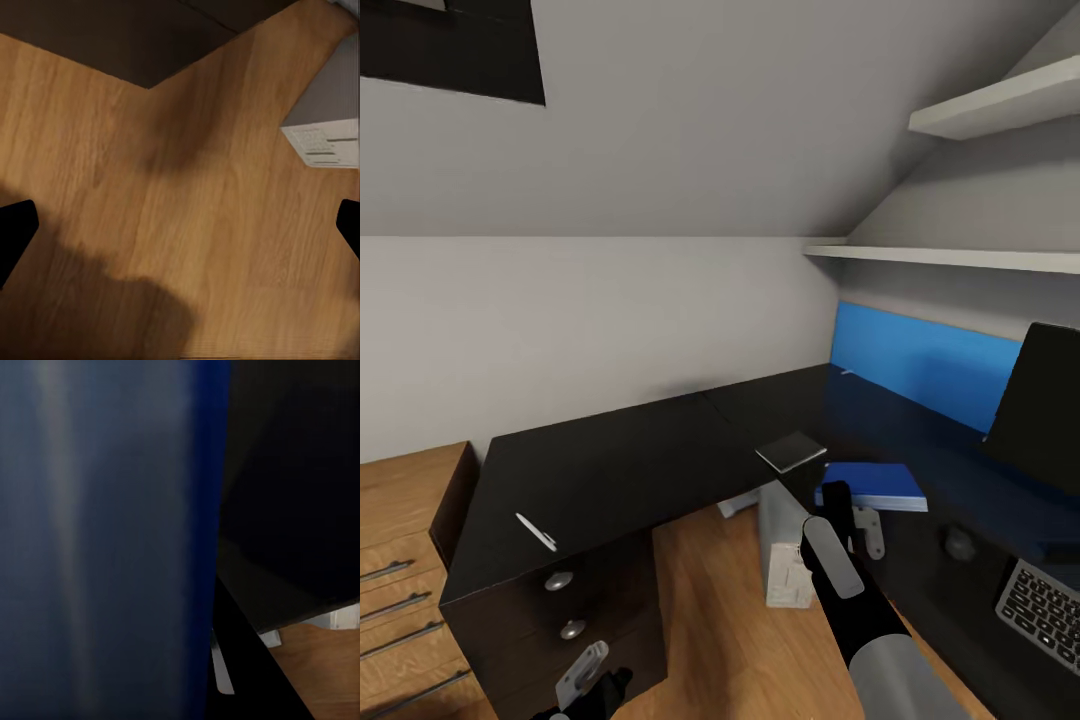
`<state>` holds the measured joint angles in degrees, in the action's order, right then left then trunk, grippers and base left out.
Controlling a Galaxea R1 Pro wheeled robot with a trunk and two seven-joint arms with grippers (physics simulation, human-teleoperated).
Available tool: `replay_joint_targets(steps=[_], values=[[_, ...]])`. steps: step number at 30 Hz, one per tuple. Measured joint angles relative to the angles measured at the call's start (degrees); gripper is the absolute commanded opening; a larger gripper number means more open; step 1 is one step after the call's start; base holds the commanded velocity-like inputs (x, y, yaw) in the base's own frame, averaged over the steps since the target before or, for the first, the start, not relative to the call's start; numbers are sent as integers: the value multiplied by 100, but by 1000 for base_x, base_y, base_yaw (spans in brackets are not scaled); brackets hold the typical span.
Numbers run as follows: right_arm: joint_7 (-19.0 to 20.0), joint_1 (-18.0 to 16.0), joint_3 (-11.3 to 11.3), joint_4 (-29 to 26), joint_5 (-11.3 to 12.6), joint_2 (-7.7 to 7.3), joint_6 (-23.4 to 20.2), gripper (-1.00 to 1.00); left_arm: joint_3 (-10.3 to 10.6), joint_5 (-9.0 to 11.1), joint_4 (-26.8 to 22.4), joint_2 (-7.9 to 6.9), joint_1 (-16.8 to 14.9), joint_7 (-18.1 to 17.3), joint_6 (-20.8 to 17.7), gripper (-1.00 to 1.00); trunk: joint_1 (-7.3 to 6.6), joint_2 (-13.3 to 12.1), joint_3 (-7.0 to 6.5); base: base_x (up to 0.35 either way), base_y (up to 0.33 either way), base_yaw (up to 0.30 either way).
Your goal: In the bedroom, organize the workspace by keeping the computer under the desk, ensuring the monitor is on the desk, placing the keyboard on the desk next to the monitor, placing the mouse on the desk next to the keyboard, moving the folder from the swivel chair onto the desk next to the mouse, stacking the notebook on top of the folder with the pen on top of the notebook, and positioning the swivel chair next to the desk.
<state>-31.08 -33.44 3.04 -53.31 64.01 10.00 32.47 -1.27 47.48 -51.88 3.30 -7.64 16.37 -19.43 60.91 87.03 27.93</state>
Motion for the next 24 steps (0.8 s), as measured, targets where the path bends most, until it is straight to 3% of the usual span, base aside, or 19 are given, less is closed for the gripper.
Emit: replay_joint_targets(steps=[6,10,13,15,17,19,24], values=[[0,0,3,-1,11,0,4,-100,14,8,69,8,0,-9,-5,100,0,0,0,0,0,-291],[1,-1,15,1,-10,0,9,-100,556,20,69,-5,-7,-215,-121,100,0,0,1,0,0,-148],[1,-1,21,0,-24,0,11,-100,721,12,43,-113,35,-261,-391,100,0,0,1,0,0,-44],[1,-1,26,-3,-35,0,12,-100,772,-19,9,-251,209,-271,-576,100,0,0,1,0,0,-19],[0,-1,30,-6,-38,0,11,-100,791,-42,-13,-483,507,-302,-687,100,0,0,1,0,0,-9],[3,-1,31,-6,-38,0,11,-100,805,-45,-47,-599,742,-311,-683,100,0,0,2,0,0,-4],[8,-2,32,-7,-40,0,11,-100,706,-63,-762,-745,1626,-327,-62,100,-1,1,2,0,0,-2]])
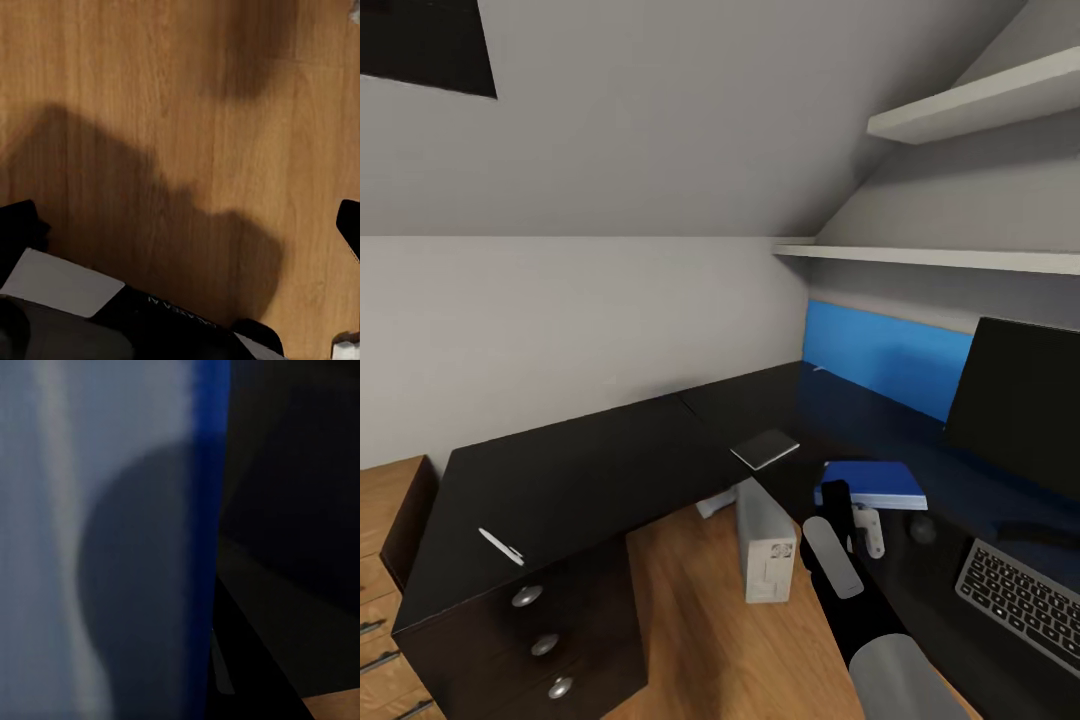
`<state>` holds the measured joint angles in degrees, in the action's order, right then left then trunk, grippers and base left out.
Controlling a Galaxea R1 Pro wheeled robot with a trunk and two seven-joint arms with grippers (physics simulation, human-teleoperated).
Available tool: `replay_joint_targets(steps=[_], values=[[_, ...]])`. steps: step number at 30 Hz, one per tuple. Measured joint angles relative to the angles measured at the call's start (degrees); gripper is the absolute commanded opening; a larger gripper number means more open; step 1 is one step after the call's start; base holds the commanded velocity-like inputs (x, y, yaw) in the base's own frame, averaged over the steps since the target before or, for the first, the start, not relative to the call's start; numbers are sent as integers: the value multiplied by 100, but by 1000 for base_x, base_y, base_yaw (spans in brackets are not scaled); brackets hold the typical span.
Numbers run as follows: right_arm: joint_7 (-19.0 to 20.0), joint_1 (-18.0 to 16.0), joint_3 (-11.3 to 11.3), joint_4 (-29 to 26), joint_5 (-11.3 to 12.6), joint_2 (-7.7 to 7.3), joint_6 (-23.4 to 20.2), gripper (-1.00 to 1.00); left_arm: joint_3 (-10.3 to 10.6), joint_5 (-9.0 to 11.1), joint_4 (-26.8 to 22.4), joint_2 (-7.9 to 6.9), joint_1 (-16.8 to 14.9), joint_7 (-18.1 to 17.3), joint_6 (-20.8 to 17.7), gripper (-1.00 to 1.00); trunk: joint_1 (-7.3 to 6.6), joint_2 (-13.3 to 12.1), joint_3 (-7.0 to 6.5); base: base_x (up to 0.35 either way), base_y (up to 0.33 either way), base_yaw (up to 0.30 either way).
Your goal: In the bedroom, organize the workspace by keeping the computer under the desk, ensuring the monitor is on the desk, placing the keyboard on the desk next to the monitor, placing the mouse on the desk next to the keyboard, moving the folder from the swivel chair onto the desk next to the mouse, stacking the notebook on top of the folder with the pen on top of the notebook, and positioning the swivel chair next to the desk.
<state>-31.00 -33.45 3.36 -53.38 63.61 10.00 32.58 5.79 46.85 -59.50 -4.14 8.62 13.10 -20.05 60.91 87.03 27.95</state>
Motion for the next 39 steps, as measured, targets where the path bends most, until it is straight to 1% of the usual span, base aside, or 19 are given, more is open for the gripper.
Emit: replay_joint_targets(steps=[1,3,5,16,19,23,26,31,33,34,37,39], values=[[1,0,1,0,0,0,-1,-100,-79,14,-355,-107,385,0,452,100,0,0,1,0,0,-10],[1,0,-1,0,2,0,0,-100,-116,40,-392,-154,582,-1,716,100,0,0,0,44,0,-6],[2,0,-2,2,11,0,1,-100,-128,48,-311,-161,641,2,805,100,-1,0,0,164,0,-3],[-6,-8,0,26,19,0,51,-100,-105,21,-200,-143,701,14,894,100,-3,0,0,301,26,-3],[-14,-11,-2,25,22,0,75,-100,-99,20,-197,-139,701,19,896,100,-2,0,0,232,61,-125],[-192,-15,-7,24,41,0,90,-100,-94,20,-99,-126,701,32,897,100,0,0,2,58,15,-252],[-218,-16,-9,28,45,0,89,-100,-94,25,-42,-125,701,32,900,100,0,0,10,13,4,-254],[-239,-30,-6,42,58,0,89,-100,-102,38,-7,-114,688,24,898,100,0,0,16,3,1,-61],[-234,-152,-21,42,46,0,83,-100,-103,29,-3,-102,679,29,898,100,0,0,16,0,0,-5],[-228,-291,5,29,-23,0,92,-100,-103,33,-2,-98,677,29,903,100,0,0,16,0,0,-2],[-196,-441,101,44,-6,0,211,-100,-102,31,-2,-92,676,30,905,100,0,0,17,0,0,-1],[-181,-509,272,45,34,0,282,-100,-98,28,-2,-90,676,31,906,100,0,0,17,0,0,0]])
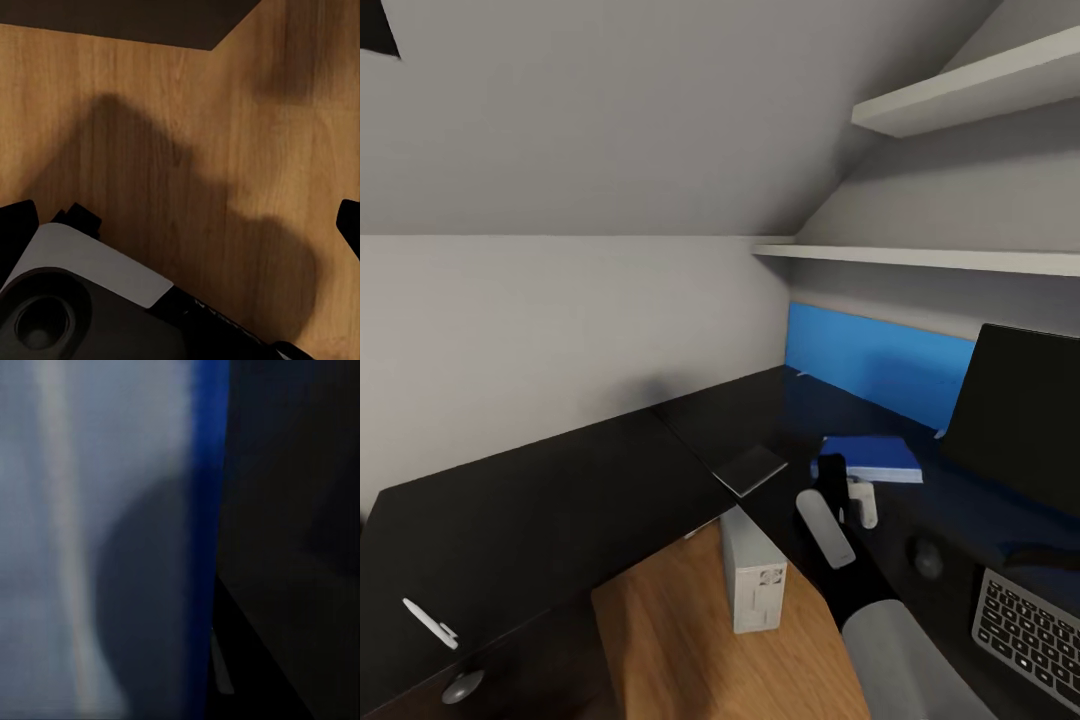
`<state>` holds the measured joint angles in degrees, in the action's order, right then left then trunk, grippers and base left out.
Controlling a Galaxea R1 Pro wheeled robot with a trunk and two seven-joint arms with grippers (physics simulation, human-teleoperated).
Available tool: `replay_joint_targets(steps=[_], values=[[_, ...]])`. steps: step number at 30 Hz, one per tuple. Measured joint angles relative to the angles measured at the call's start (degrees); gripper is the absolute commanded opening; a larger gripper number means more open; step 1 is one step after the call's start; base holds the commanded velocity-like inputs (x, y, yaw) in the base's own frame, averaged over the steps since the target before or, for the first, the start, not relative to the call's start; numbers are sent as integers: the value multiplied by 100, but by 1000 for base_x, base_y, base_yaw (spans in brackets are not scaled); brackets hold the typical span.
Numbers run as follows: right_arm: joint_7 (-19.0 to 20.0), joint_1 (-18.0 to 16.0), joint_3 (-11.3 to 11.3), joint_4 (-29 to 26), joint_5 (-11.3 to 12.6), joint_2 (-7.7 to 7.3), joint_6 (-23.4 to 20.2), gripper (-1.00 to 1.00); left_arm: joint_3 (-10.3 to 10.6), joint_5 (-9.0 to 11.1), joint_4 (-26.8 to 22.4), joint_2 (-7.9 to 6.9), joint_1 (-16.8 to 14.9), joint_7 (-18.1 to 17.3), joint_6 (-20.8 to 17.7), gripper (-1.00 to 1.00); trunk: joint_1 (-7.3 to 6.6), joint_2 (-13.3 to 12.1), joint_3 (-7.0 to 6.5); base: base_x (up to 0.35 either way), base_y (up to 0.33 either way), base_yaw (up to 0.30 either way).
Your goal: In the bedroom, organize the workspace by keeping the computer under the desk, ensuring the monitor is on the desk, placing the keyboard on the desk next to the monitor, placing the mouse on the desk next to the keyboard, moving the folder from the swivel chair onto the desk next to the mouse, stacking the notebook on top of the folder with the pen on top of the notebook, and positioning the swivel chair next to the desk.
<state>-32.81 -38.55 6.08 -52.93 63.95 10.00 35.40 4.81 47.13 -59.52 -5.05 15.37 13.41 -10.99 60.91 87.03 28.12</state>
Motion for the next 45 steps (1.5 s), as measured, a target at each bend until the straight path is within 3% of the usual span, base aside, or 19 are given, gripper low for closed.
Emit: replay_joint_targets(steps=[2,5,6,8,9,11,23,26,29,32,36,38,45], values=[[7,-16,83,15,151,0,48,-100,-1,-2,0,3,0,0,0,100,0,0,0,0,0,0],[-29,-21,126,23,692,0,71,-100,-3,-1,0,3,-1,0,4,100,0,0,0,0,0,0],[-177,-25,129,26,1004,0,94,-100,-5,5,0,2,0,0,7,100,0,0,1,0,0,0],[-524,-31,137,25,1184,0,235,-100,-6,4,1,2,0,0,9,100,0,0,0,0,0,0],[-853,-34,152,17,1138,0,581,-100,-6,4,5,1,-1,0,9,100,0,1,-1,0,0,0],[-942,-32,160,-33,1134,0,683,-100,-5,6,5,2,-1,1,9,100,0,1,-1,0,0,0],[-997,-24,152,-97,1187,0,766,-100,14,34,25,8,-2,-8,42,100,-1,1,0,125,0,-145],[-927,-26,179,-1,1096,0,756,-100,-71,708,6,-16,-5,20,-22,100,0,1,-1,5,0,-7],[-884,-22,212,25,1070,0,759,-100,-85,1109,-50,-73,-5,0,-68,100,21,39,17,2,0,-2],[-606,-18,347,45,1246,0,744,-100,-95,1243,-65,-99,-8,-10,-90,100,87,159,71,0,0,0],[-274,-22,407,246,1284,0,590,-100,-98,1283,-69,-115,-9,-13,-97,100,175,319,144,0,0,0],[-161,-27,421,402,1001,0,423,-100,-99,1280,-68,-119,-9,-14,-99,100,218,401,179,0,0,0],[-92,-34,412,316,1025,0,400,-100,-100,1241,-37,-122,-32,-23,-100,100,372,682,304,0,0,0]])
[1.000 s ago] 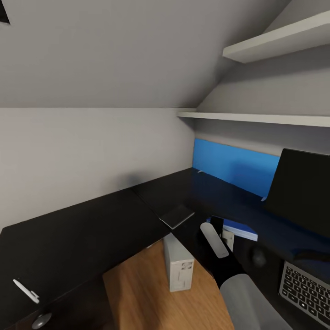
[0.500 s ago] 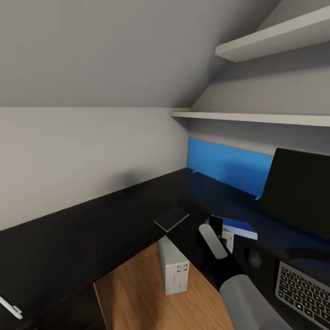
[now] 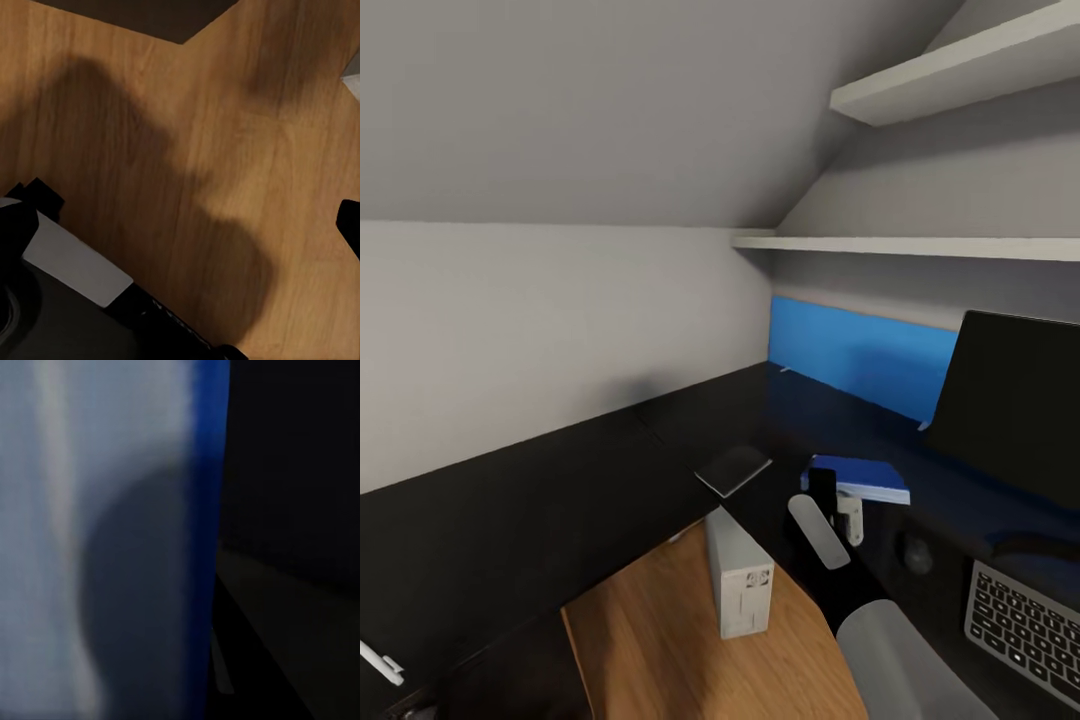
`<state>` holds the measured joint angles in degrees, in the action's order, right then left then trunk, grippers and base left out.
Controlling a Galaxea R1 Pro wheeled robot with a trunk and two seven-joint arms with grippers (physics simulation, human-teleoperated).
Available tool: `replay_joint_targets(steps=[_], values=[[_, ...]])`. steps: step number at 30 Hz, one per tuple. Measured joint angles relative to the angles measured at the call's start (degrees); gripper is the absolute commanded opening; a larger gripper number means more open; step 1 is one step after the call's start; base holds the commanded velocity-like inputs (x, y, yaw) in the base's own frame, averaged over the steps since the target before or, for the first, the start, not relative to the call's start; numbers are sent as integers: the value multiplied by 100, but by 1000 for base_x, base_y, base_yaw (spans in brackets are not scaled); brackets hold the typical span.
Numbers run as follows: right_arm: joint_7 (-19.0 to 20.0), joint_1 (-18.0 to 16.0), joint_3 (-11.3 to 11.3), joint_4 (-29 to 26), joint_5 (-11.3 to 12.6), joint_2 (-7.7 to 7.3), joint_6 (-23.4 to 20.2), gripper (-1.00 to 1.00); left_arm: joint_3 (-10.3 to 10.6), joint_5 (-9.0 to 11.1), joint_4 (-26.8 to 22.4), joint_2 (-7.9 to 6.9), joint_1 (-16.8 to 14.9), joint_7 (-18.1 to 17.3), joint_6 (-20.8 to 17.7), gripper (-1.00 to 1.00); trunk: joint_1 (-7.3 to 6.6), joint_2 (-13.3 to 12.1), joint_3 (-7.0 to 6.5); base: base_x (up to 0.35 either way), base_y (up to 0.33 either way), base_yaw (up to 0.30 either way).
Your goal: In the bedroom, organize the workspace by keeping the computer under the desk, ensuring the monitor is on the desk, placing the keyboard on the desk next to the monitor, placing the mouse on the desk next to the keyboard, moving the folder from the swivel chair onto the desk next to the mouse, stacking the notebook on top of the folder with the pen on top of the notebook, and positioning the swivel chair next to the desk.
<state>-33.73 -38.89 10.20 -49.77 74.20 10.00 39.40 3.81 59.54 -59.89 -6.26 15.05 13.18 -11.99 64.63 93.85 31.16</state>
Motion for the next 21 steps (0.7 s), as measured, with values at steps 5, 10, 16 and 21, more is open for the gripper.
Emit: replay_joint_targets(steps=[5,10,16,21], values=[[4,-3,-4,-99,37,0,-7,-100,1,-9,29,0,-17,-1,0,100,110,201,90,0,0,0],[5,-3,5,-186,38,0,-12,-100,5,-10,41,0,-44,1,0,100,220,401,180,0,0,0],[7,-3,3,-248,-15,0,-219,-100,3,-10,44,0,-53,6,0,100,286,523,234,0,0,0],[11,-3,16,-259,5,0,-285,-100,7,-5,45,1,-55,6,0,100,286,523,234,0,0,0]])
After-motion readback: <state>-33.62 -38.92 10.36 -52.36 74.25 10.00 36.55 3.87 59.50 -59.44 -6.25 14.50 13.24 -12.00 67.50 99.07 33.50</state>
